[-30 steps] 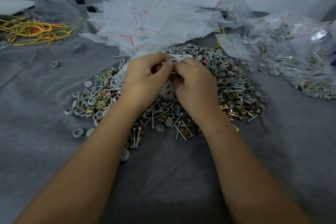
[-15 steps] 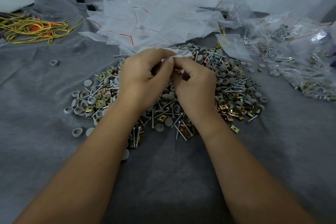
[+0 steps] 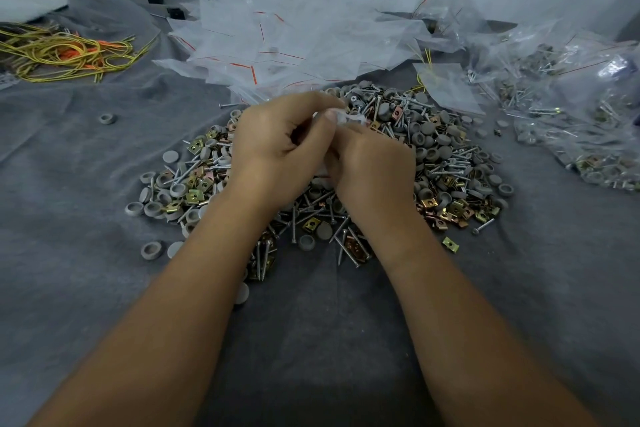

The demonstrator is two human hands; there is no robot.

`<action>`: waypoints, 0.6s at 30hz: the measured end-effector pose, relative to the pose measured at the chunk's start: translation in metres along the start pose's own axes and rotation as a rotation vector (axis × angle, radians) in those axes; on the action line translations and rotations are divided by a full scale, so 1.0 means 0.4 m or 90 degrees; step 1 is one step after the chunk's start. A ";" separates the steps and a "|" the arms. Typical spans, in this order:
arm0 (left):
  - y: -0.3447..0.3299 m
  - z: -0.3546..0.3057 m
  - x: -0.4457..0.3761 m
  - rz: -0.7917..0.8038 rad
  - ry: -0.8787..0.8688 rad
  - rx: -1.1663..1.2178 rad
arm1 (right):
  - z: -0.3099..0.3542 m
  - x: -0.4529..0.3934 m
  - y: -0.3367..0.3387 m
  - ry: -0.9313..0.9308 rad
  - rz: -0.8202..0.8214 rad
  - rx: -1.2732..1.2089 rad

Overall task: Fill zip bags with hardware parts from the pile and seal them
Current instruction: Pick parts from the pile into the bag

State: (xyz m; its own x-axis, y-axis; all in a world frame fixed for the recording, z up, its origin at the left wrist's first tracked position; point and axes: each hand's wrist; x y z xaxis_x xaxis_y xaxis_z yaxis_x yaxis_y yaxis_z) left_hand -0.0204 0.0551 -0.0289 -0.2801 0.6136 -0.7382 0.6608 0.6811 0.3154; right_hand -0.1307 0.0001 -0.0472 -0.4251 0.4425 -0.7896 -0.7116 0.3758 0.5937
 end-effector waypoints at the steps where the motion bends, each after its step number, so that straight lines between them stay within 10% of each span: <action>1: -0.002 0.000 0.001 0.010 -0.006 -0.008 | 0.000 0.000 0.000 -0.002 0.001 0.004; 12: 0.004 0.059 -0.038 -0.114 0.372 0.064 | -0.029 -0.020 0.035 -0.216 -0.149 -0.248; 18: 0.031 0.058 -0.049 -0.249 0.398 0.159 | -0.073 -0.033 0.040 -0.391 -0.043 -0.040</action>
State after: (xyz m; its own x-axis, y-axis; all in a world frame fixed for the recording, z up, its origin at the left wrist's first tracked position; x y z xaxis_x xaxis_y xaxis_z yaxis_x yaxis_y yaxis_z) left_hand 0.0094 0.0423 -0.0244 -0.8167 0.5095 -0.2709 0.5498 0.8296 -0.0970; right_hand -0.1528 -0.0233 -0.0318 0.0081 0.8145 -0.5801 -0.7656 0.3782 0.5204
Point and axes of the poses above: each hand's wrist, its own x-axis away from the middle knuckle, its own y-axis out of the back of the hand, z = x × y, and after that the axes turned 1 degree about -z, right-handed
